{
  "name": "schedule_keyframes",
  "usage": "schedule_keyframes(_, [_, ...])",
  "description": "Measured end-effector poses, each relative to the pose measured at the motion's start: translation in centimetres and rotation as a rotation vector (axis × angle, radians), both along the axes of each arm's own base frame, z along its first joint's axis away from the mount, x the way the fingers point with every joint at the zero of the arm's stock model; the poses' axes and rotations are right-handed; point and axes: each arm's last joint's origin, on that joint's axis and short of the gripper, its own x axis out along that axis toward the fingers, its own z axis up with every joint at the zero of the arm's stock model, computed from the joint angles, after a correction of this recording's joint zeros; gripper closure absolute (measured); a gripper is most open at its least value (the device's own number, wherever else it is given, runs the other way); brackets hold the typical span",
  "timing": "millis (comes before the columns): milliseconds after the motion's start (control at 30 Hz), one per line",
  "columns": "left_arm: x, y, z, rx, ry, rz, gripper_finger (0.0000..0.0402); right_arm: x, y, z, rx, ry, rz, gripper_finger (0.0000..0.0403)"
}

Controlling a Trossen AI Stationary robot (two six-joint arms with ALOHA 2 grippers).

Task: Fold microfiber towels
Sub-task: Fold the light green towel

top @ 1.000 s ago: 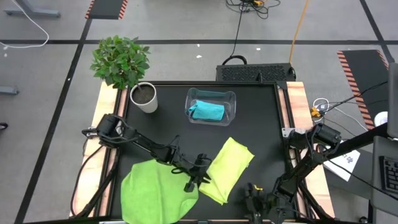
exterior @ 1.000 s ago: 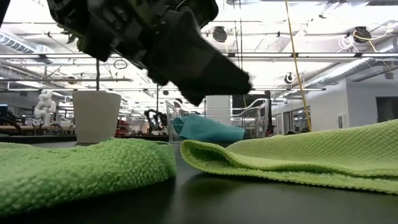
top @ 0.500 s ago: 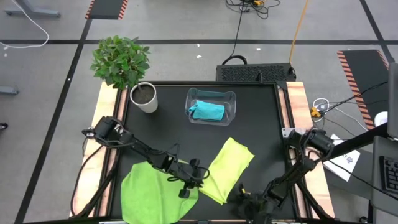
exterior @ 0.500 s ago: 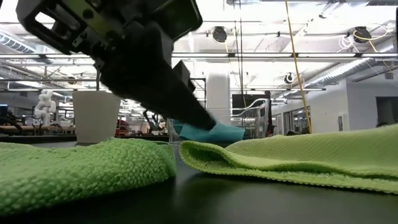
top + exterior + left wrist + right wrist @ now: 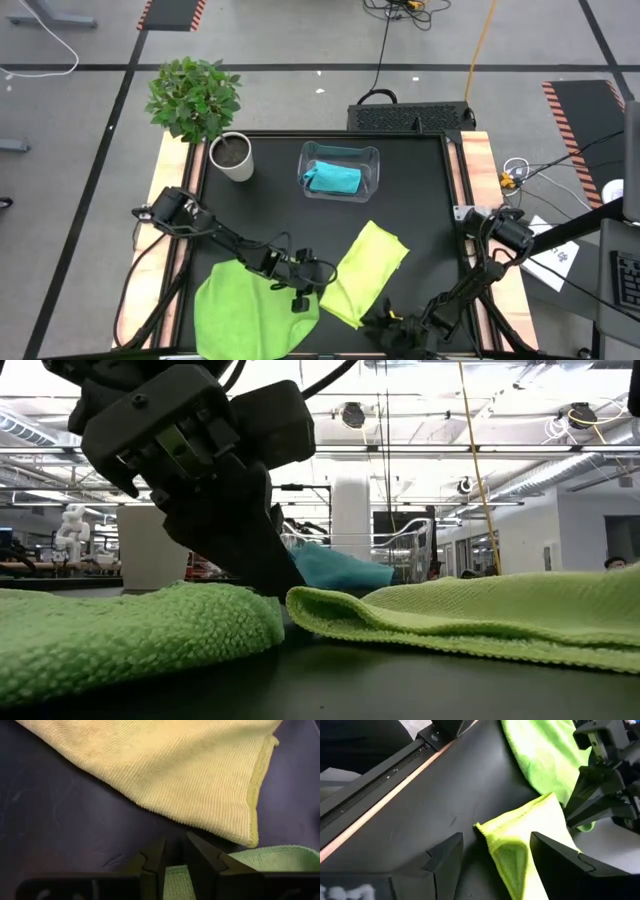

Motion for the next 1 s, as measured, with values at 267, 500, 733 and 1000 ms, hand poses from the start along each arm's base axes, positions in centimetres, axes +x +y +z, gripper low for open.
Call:
schedule_keyframes(267, [0.1,-0.4,0.2,-0.018,-0.028,-0.015,0.0330,0.4,-0.1,0.2,-0.076,-0.017,0.024,0.0181])
schedule_keyframes(500, [0.2,-0.5,0.4,-0.027,-0.044,-0.023,0.0330,1.3,-0.6,0.2,-0.050,0.022,0.043,0.0181])
schedule_keyframes(733, [0.2,-0.4,0.4,-0.023,-0.051,-0.020,0.0330,1.4,-0.6,0.0,-0.020,0.058,0.077,0.0181])
schedule_keyframes(1000, [0.7,-0.8,1.1,-0.083,-0.132,-0.036,0.0330,2.6,-1.5,-0.6,0.011,0.085,0.041,0.0181])
